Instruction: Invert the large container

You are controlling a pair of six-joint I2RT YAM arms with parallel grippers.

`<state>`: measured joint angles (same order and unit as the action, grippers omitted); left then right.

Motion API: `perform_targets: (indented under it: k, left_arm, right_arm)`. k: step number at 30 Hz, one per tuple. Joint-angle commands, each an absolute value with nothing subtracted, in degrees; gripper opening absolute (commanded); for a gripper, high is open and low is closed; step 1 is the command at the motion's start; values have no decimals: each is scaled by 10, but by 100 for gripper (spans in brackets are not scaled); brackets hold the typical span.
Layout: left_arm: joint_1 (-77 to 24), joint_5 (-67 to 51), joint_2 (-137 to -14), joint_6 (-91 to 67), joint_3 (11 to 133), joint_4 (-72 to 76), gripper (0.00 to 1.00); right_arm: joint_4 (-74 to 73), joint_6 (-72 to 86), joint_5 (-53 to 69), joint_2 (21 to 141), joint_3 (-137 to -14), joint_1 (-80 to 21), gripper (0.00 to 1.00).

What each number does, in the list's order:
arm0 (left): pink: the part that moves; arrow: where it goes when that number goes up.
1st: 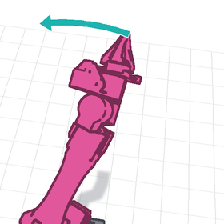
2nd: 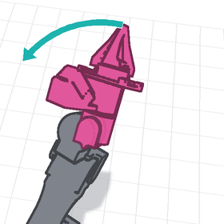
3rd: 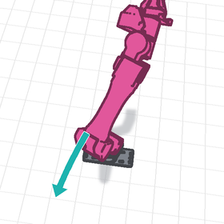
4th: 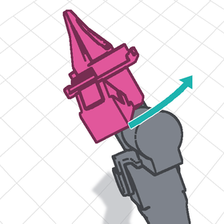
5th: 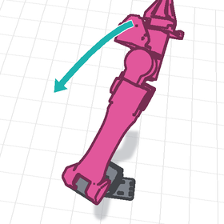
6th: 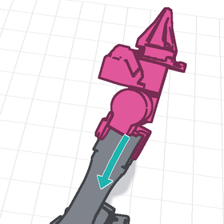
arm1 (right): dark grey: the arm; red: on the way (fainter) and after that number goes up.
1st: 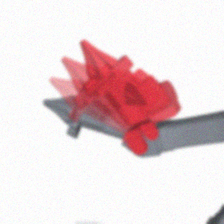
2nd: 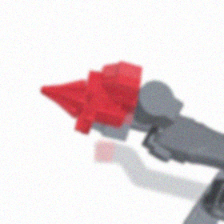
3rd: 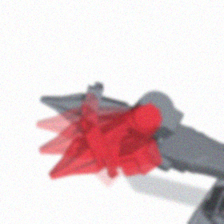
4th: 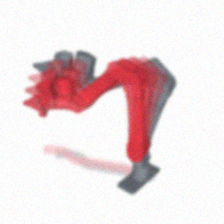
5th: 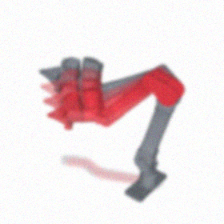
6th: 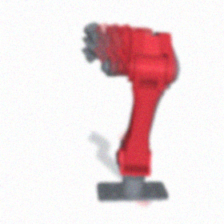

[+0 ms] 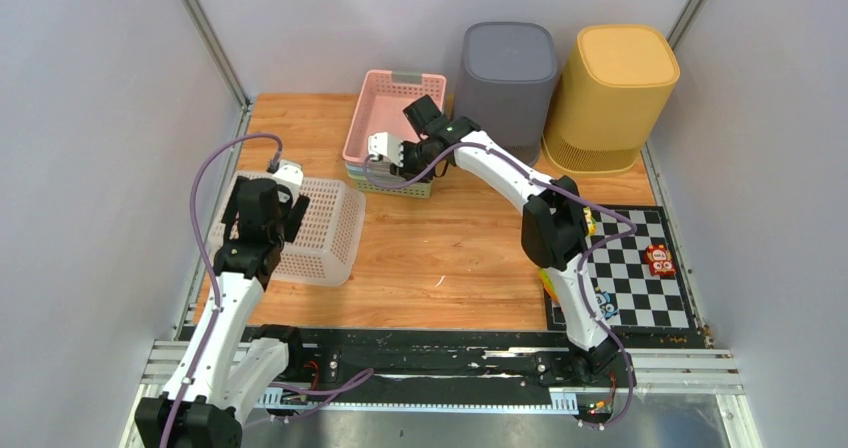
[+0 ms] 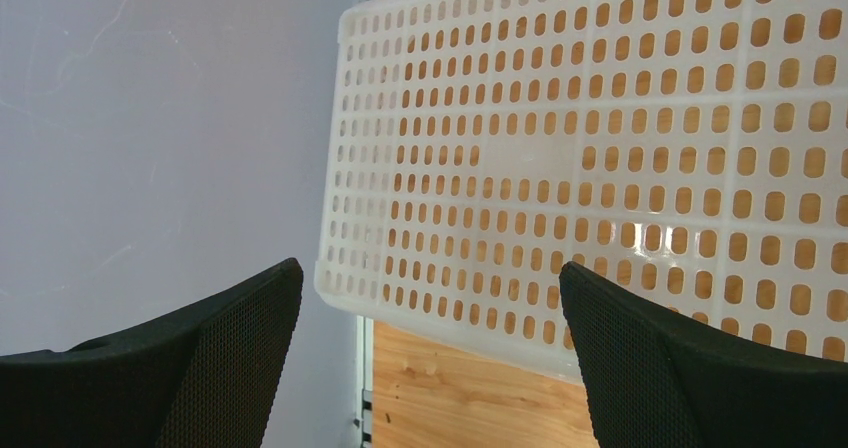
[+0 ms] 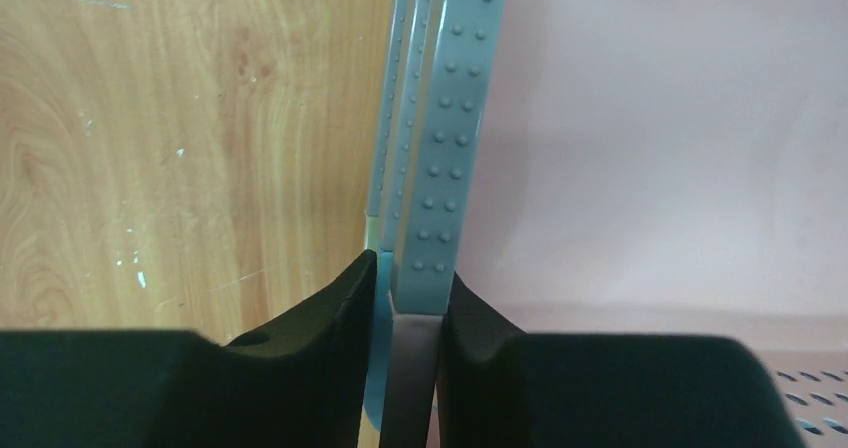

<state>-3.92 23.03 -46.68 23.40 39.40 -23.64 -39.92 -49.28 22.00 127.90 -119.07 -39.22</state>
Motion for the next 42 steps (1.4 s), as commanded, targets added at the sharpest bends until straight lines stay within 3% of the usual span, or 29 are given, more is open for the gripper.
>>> perform_targets:
  k: [1, 10, 16, 22, 32, 42]
  left_arm:
    - [-37, 248, -456, 224, 383, -251, 100]
    - [-37, 275, -459, 256, 367, -244, 100]
    - [-36, 315, -474, 286, 337, -224, 100]
    - [-36, 285, -488, 305, 328, -200, 100]
    - [-36, 275, -621, 286, 372, -145, 100]
    - [-36, 231, -783, 234, 496, -141, 100]
  right_arm:
    - [-458, -529, 241, 1252, -1162, -392, 24]
    - [-497, -583, 243, 1233, -1130, -391, 11]
    - [-540, -596, 239, 1229, -1130, -390, 10]
    - [-603, -606, 250, 1208, -1124, -388, 10]
    - [-654, -596, 317, 1119, -1024, -389, 9]
    - [-656, -559, 350, 985, -868, -389, 9]
